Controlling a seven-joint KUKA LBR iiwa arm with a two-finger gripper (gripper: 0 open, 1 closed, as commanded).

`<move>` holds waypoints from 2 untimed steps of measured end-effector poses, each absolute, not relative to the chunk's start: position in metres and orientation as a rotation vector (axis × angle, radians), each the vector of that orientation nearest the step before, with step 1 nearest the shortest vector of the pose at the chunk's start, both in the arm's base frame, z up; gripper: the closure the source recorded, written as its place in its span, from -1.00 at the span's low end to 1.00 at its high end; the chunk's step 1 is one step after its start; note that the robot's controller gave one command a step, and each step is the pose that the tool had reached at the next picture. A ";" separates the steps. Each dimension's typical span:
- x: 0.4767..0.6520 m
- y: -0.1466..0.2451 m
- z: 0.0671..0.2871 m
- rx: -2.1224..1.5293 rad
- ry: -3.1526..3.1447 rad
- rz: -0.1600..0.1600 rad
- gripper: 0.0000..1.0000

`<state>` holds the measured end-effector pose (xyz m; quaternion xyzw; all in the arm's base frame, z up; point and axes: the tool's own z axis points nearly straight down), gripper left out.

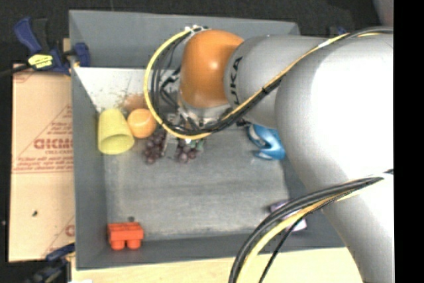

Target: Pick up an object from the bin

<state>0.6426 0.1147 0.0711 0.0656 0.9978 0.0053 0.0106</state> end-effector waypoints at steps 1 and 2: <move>0.635 0.115 0.084 0.198 3.114 0.015 1.00; 0.639 0.100 0.071 0.237 3.114 0.017 1.00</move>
Offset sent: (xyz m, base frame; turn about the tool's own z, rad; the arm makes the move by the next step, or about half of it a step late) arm -0.0048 -0.0142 -0.0011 0.0188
